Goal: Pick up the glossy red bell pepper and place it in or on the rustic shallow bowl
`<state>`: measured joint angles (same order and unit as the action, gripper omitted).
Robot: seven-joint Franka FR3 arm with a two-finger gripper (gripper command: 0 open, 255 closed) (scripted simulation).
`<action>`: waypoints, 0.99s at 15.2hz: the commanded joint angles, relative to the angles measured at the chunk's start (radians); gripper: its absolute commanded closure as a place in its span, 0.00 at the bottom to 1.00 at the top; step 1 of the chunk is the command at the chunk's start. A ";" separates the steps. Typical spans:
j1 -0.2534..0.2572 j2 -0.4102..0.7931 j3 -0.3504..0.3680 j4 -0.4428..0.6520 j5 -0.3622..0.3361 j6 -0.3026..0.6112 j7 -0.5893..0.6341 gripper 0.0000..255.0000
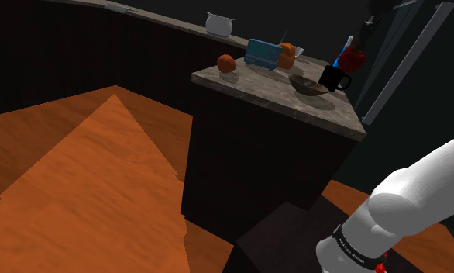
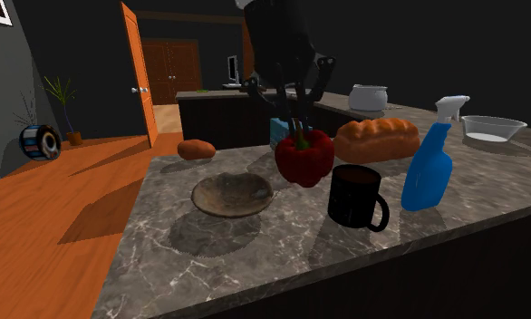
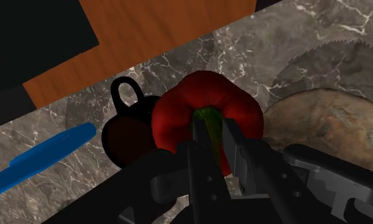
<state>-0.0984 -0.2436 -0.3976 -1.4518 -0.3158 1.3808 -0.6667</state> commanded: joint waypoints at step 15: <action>0.113 0.163 0.176 0.291 0.027 -0.208 0.245 1.00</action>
<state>0.0127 -0.0710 -0.2242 -1.1376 -0.2875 1.1596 -0.4306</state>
